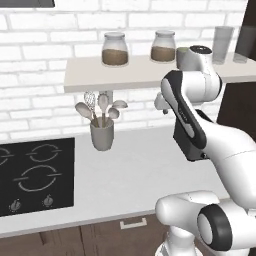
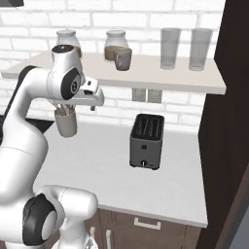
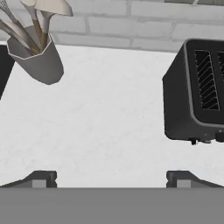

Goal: Gather all objects into one cabinet and sort the glasses and bowls to opposite sides.

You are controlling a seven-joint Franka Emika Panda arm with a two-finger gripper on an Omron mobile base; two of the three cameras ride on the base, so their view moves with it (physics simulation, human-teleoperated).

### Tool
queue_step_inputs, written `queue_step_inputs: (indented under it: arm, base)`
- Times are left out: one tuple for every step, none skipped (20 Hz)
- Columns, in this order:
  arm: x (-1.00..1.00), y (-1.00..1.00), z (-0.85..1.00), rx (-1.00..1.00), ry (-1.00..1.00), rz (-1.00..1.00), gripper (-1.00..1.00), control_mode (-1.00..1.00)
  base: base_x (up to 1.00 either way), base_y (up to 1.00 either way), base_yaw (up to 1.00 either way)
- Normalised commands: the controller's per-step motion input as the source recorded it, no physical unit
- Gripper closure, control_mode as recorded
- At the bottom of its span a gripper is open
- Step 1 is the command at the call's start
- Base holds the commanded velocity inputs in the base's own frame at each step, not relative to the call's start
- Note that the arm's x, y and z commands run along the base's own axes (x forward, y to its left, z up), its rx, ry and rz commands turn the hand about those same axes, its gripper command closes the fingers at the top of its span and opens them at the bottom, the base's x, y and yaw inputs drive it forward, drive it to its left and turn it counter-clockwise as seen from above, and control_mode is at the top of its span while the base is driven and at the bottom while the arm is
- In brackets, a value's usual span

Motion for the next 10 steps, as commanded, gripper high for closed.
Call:
queue_step_inputs:
  arm:
    - [0.00, 0.00, 0.00, 0.00, 0.00, 0.00, -1.00, 1.00]
    - [0.00, 0.00, 0.00, 0.00, 0.00, 0.00, -1.00, 1.00]
    - [0.00, 0.00, 0.00, 0.00, 0.00, 0.00, -1.00, 1.00]
    - [0.00, 0.00, 0.00, 0.00, 0.00, 0.00, -1.00, 1.00]
    - [0.00, 0.00, 0.00, 0.00, 0.00, 0.00, -1.00, 1.00]
    - [0.00, 0.00, 0.00, 0.00, 0.00, 0.00, -1.00, 1.00]
    - [0.00, 0.00, 0.00, 0.00, 0.00, 0.00, -1.00, 1.00]
    - [0.00, 0.00, 0.00, 0.00, 0.00, 0.00, -1.00, 1.00]
    - [0.00, 0.00, 0.00, 0.00, 0.00, 0.00, -1.00, 1.00]
    - [0.00, 0.00, 0.00, 0.00, 0.00, 0.00, -1.00, 1.00]
  base:
    - [0.04, 0.00, 0.00]
    - [0.20, 0.00, 0.00]
    - [0.21, -0.01, 0.00]
    - [0.10, 0.00, 0.00]
    - [0.05, 0.00, 0.00]
    - [0.00, 0.00, 0.00]
    - [0.00, 0.00, 0.00]
    - [0.00, 0.00, 0.00]
    - [0.00, 0.00, 0.00]
    - [0.00, 0.00, 0.00]
